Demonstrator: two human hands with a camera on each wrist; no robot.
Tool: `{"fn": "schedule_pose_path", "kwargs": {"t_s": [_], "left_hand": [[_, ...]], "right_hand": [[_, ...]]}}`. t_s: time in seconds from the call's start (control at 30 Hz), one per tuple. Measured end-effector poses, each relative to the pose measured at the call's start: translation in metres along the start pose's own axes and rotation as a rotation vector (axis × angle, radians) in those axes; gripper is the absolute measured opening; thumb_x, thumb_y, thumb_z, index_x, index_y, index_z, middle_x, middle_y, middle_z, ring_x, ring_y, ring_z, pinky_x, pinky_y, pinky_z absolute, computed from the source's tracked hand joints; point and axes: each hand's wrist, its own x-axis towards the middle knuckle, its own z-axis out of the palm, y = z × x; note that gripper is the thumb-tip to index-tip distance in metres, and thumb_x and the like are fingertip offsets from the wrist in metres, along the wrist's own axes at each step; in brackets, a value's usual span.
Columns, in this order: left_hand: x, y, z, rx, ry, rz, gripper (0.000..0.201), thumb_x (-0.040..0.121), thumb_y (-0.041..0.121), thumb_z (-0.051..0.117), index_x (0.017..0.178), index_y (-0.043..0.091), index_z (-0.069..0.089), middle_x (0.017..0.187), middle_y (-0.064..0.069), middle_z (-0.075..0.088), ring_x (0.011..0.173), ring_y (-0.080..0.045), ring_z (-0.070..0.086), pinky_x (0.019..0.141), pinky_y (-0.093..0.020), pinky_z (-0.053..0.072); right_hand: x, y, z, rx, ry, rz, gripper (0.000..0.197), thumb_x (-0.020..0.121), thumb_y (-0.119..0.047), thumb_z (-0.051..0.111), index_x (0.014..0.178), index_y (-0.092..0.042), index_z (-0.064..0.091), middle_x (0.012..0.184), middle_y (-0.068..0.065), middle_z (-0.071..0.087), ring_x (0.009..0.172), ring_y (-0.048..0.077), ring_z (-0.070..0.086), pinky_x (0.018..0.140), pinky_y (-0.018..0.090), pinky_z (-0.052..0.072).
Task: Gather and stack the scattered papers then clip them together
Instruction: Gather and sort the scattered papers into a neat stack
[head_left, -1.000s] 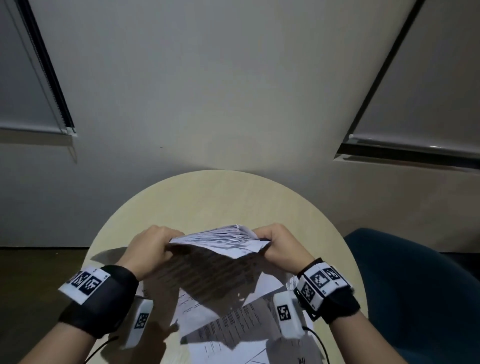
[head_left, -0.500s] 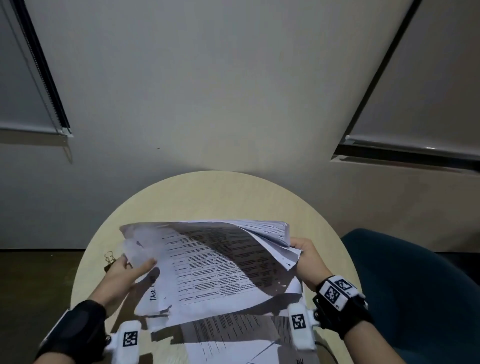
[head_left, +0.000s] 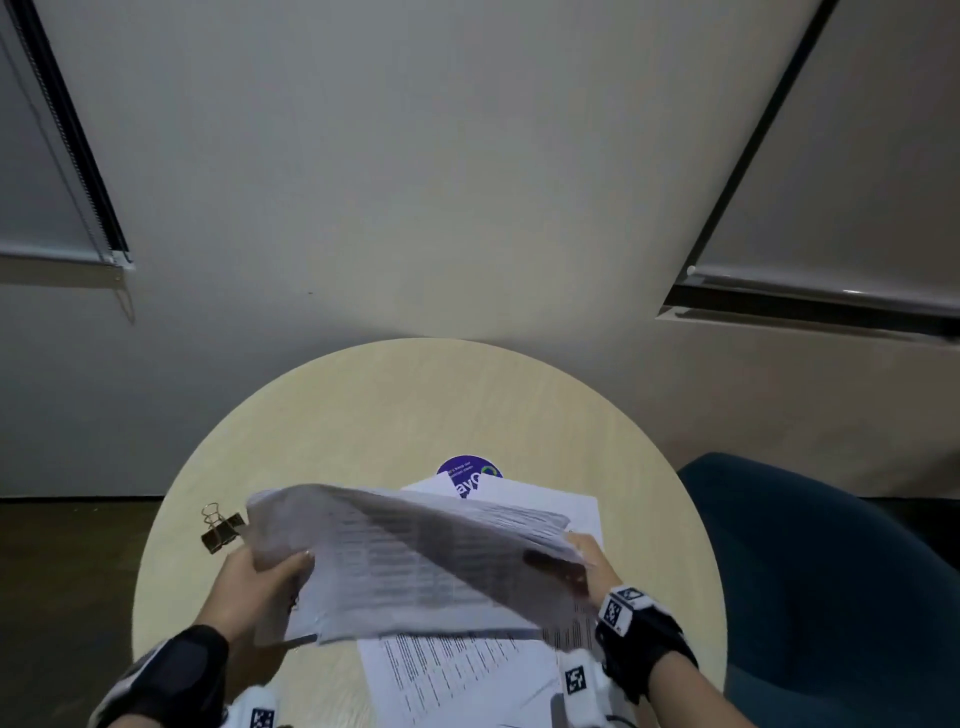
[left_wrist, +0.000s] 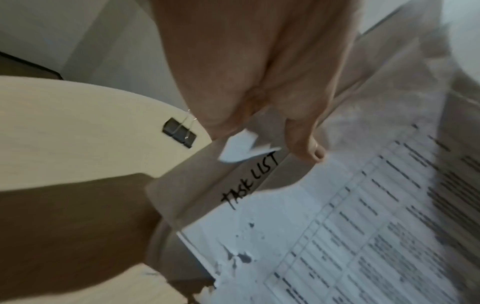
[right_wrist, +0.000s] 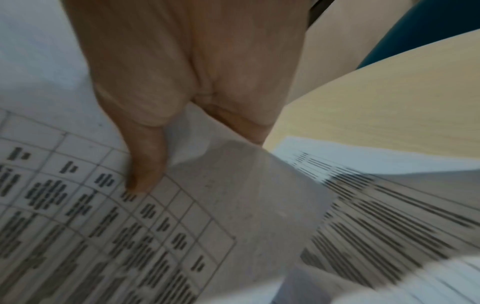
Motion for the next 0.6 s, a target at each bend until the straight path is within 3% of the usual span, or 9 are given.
{"fn": "schedule_pose_path", "kwargs": {"t_s": [0.07, 0.1, 0.13, 0.17, 0.23, 0.33, 0.53, 0.6], "left_hand": [[-0.004, -0.009, 0.003, -0.008, 0.006, -0.032, 0.011, 0.086, 0.001, 0.066, 0.086, -0.01, 0.065, 0.066, -0.01, 0.069, 0.059, -0.021, 0.062, 0.055, -0.029, 0.049], [-0.004, -0.012, 0.004, -0.023, 0.007, -0.036, 0.011, 0.086, 0.001, 0.066, 0.088, -0.01, 0.065, 0.069, -0.01, 0.07, 0.061, -0.02, 0.063, 0.055, -0.027, 0.049], [-0.003, -0.012, 0.004, -0.044, 0.002, -0.042, 0.013, 0.086, 0.001, 0.066, 0.094, -0.009, 0.064, 0.077, -0.012, 0.072, 0.068, -0.022, 0.066, 0.059, -0.028, 0.051], [-0.001, -0.013, 0.003, -0.059, -0.013, -0.052, 0.018, 0.085, 0.002, 0.067, 0.101, -0.007, 0.063, 0.087, -0.014, 0.073, 0.077, -0.025, 0.068, 0.066, -0.031, 0.052], [0.002, -0.013, -0.001, -0.079, -0.073, -0.059, 0.026, 0.083, 0.002, 0.07, 0.108, 0.0, 0.061, 0.099, -0.015, 0.072, 0.091, -0.029, 0.068, 0.077, -0.038, 0.054], [0.001, -0.011, -0.003, -0.106, -0.132, -0.088, 0.042, 0.073, 0.004, 0.079, 0.11, 0.005, 0.06, 0.103, -0.011, 0.073, 0.096, -0.029, 0.068, 0.083, -0.043, 0.055], [-0.003, -0.013, 0.001, -0.152, -0.098, -0.084, 0.048, 0.068, 0.002, 0.082, 0.111, 0.002, 0.06, 0.1, -0.014, 0.074, 0.09, -0.029, 0.071, 0.076, -0.039, 0.056], [-0.007, -0.012, 0.003, -0.19, -0.098, -0.061, 0.046, 0.068, 0.002, 0.082, 0.11, 0.004, 0.062, 0.095, -0.01, 0.076, 0.085, -0.023, 0.073, 0.069, -0.031, 0.058]], "right_hand": [[0.007, 0.015, -0.001, -0.173, -0.04, 0.014, 0.037, 0.096, -0.012, 0.055, 0.131, -0.011, 0.042, 0.11, -0.008, 0.058, 0.09, 0.004, 0.056, 0.055, 0.003, 0.046], [0.009, 0.023, 0.0, -0.252, -0.06, -0.029, 0.031, 0.093, -0.012, 0.06, 0.123, -0.014, 0.051, 0.119, -0.005, 0.056, 0.102, 0.007, 0.056, 0.066, 0.006, 0.05], [0.009, 0.024, 0.002, -0.35, -0.085, -0.054, 0.021, 0.09, -0.012, 0.065, 0.11, -0.017, 0.061, 0.118, 0.001, 0.064, 0.104, 0.013, 0.061, 0.08, 0.017, 0.054], [0.01, 0.024, 0.004, -0.434, -0.101, -0.119, 0.013, 0.086, -0.01, 0.07, 0.093, -0.02, 0.067, 0.103, 0.006, 0.072, 0.095, 0.016, 0.067, 0.085, 0.026, 0.055], [0.009, 0.019, 0.01, -0.434, -0.051, -0.203, 0.012, 0.077, -0.003, 0.077, 0.079, -0.013, 0.072, 0.08, 0.006, 0.075, 0.077, 0.017, 0.069, 0.077, 0.034, 0.056], [0.008, 0.011, 0.011, -0.291, -0.086, -0.215, 0.033, 0.064, 0.002, 0.084, 0.095, -0.003, 0.073, 0.091, 0.012, 0.076, 0.083, 0.021, 0.072, 0.076, 0.033, 0.058], [0.012, 0.009, 0.008, -0.243, -0.12, -0.266, 0.043, 0.058, 0.008, 0.084, 0.098, -0.005, 0.072, 0.093, 0.011, 0.076, 0.087, 0.021, 0.072, 0.076, 0.032, 0.057], [0.012, 0.014, 0.009, -0.241, -0.106, -0.267, 0.042, 0.055, 0.008, 0.084, 0.094, -0.004, 0.073, 0.089, 0.009, 0.076, 0.084, 0.021, 0.072, 0.075, 0.032, 0.056]]}}
